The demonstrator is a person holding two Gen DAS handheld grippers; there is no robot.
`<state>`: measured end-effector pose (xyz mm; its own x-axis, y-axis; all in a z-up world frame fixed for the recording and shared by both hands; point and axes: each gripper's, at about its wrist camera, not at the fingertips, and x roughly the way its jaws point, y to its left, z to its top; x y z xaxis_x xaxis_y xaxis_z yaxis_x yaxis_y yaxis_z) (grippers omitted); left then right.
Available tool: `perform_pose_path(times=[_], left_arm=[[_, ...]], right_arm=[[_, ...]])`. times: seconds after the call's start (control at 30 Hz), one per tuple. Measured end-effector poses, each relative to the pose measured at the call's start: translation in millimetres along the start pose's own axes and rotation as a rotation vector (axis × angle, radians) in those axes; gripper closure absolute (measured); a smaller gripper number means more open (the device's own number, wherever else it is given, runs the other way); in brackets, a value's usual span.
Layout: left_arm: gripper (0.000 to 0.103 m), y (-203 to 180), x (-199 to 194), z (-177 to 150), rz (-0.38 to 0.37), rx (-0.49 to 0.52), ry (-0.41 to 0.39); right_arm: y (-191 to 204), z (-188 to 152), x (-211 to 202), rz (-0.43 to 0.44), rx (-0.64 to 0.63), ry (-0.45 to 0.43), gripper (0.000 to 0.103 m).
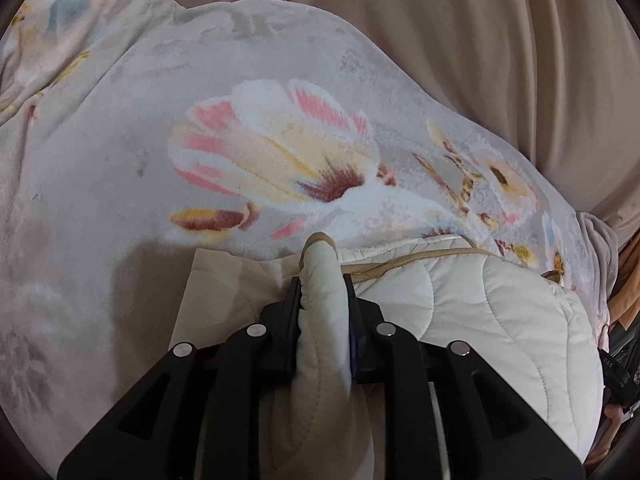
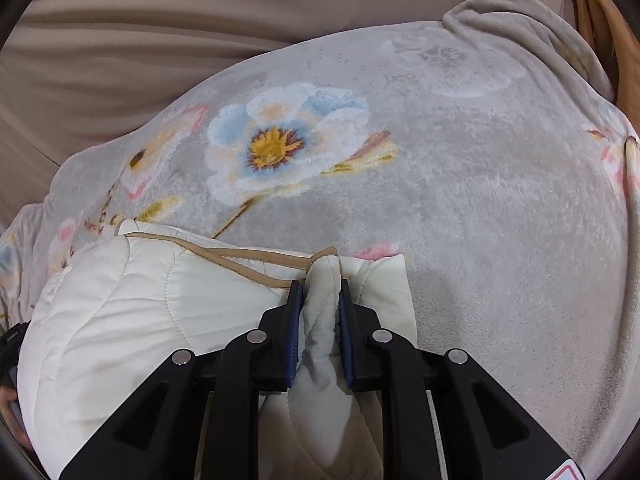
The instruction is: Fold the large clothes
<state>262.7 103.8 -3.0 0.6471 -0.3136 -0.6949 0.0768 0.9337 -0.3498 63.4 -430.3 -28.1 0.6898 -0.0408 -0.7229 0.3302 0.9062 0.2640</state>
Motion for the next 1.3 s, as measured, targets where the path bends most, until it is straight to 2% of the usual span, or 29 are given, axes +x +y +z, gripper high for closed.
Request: perform_pose_path(times=[0.07,0.1,0.13,0.17,0.23,0.3,0.4,0.43,0.47,0.57,0.63,0.7,0.77,0.9,0.93,1.03,1.1,1.2,1.3], left_arm=[[0.073,4,-12,1,-0.004,-0.024,-0.031],[0.067,6,-27,0,0.001,-0.043,-0.067],[0.059,6,-42,-1,0.004,-0.053,-0.103],[0.054,5,-58,-3,0.005,-0.053,-0.144],[0.053,-6,-91,-5,0.004,-0.013,-0.211],[0.053,-29,-113,-7,-0.02,0.05,-0.236],[0.047,-83,-123,-20,-0.109,0.187,-0.22],[0.042,-103,-118,-29,-0.134,0.239,-0.192],[0.042,-120,-111,-38,-0.155,0.279,-0.165],[0.042,-150,-75,-68,-0.152,0.369,-0.058],[0.042,-150,-50,-83,-0.12,0.391,0.01],[0.042,-139,-45,-90,-0.102,0.402,0.006],[0.042,-120,-51,-87,-0.084,0.387,-0.013],[0.042,-66,-62,-77,0.049,0.313,-0.051],[0.042,-53,-64,-73,0.052,0.283,-0.047],[0.042,-26,-72,-56,0.024,0.18,-0.042],[0.042,-29,-80,-42,0.025,0.153,-0.073],[0.038,-49,-82,-18,0.061,0.197,-0.131],[0.034,-63,-55,0,0.118,0.234,-0.09]], right_arm=[[-9,0,-7,0.032,0.037,-0.024,0.085],[-14,0,-14,0.04,0.065,-0.051,0.079],[-21,-2,-29,0.052,0.106,-0.104,0.074],[-26,-5,-43,0.06,0.132,-0.152,0.074],[-29,-11,-76,0.052,0.139,-0.248,0.074],[-8,-14,-104,0.085,0.056,-0.296,0.074],[50,-26,-120,0.198,-0.106,-0.275,0.075],[83,-35,-115,0.249,-0.196,-0.231,0.075],[106,-44,-109,0.283,-0.254,-0.199,0.074],[168,-80,-83,0.365,-0.425,-0.077,0.08],[180,-96,-69,0.329,-0.491,-0.037,0.086],[168,-96,-64,0.319,-0.478,-0.022,0.089],[134,-85,-66,0.299,-0.386,-0.012,0.093],[46,-71,-75,0.159,-0.189,-0.036,0.102],[19,-70,-76,0.135,-0.125,-0.033,0.103],[-27,-66,-79,0.091,0.015,-0.033,0.103],[-29,-59,-84,0.068,0.037,-0.046,0.103],[3,-37,-90,0.009,-0.054,-0.091,0.094],[33,-11,-76,-0.001,-0.134,-0.098,0.094]])
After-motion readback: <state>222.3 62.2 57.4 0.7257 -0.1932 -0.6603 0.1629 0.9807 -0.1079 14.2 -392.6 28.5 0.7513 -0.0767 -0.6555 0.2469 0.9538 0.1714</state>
